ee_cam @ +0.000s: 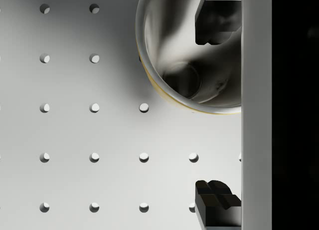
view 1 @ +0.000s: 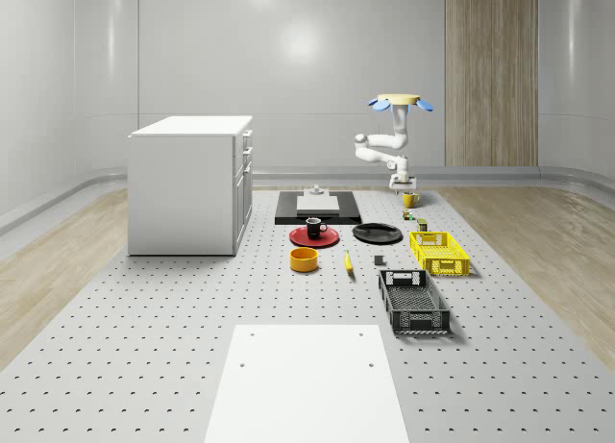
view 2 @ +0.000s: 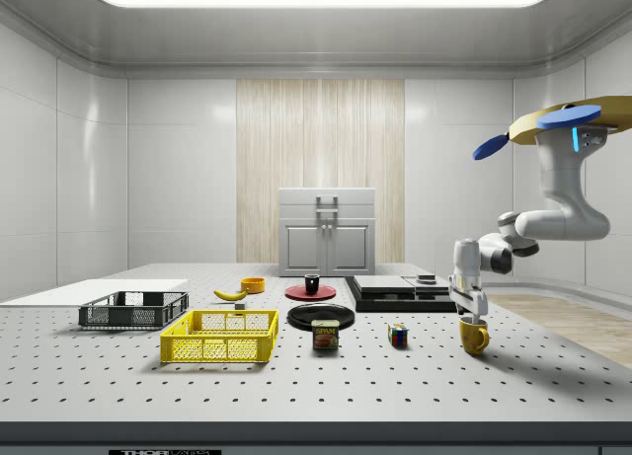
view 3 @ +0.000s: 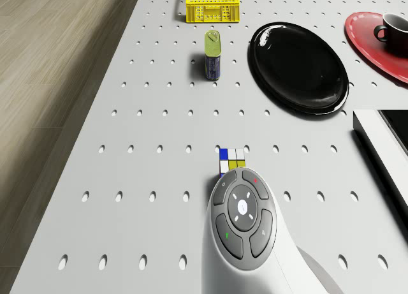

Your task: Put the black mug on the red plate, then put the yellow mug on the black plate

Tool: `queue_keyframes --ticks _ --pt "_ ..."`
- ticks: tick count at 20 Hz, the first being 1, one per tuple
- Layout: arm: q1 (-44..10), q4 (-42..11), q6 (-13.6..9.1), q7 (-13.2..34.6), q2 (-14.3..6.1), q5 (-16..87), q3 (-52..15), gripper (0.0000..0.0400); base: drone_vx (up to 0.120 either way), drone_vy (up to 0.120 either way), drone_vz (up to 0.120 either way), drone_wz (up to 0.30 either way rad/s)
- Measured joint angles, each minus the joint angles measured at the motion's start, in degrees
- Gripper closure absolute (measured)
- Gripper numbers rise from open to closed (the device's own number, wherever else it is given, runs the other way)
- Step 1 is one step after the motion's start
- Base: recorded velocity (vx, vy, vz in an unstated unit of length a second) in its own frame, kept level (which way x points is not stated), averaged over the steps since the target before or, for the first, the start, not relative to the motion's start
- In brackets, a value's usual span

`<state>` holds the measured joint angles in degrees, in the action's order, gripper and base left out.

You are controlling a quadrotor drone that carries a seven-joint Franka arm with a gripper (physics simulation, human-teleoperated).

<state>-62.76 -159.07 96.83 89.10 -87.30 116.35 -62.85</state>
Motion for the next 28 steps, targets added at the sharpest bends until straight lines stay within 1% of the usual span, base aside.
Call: queue_keyframes --ticks 3,12,22,23,24,25,26,28 --pt "-0.21 0.38 0.23 0.02 0.22 0.82 0.83 0.0000 0.000 0.000 0.000 0.000" --pt "-1.28 1.01 -0.20 0.67 1.21 1.72 1.50 0.0000 0.000 0.000 0.000 0.000" --pt "-0.53 1.04 -0.62 -0.19 1.47 1.25 0.92 0.0000 0.000 0.000 0.000 0.000" --pt "-0.48 1.00 -0.69 -0.23 1.49 1.18 0.83 0.0064 0.000 0.000 0.000 0.000" --pt "-0.43 0.97 -0.75 -0.25 1.51 1.12 0.76 0.0114 0.000 0.000 0.000 0.000" --pt "-0.39 0.94 -0.80 -0.28 1.53 1.08 0.70 0.0153 0.000 0.000 0.000 0.000" --pt "-0.35 0.92 -0.85 -0.30 1.55 1.04 0.66 0.0183 0.000 0.000 0.000 0.000" --pt "-0.30 0.89 -0.93 -0.34 1.60 1.00 0.60 0.0225 0.000 0.000 0.000 0.000"
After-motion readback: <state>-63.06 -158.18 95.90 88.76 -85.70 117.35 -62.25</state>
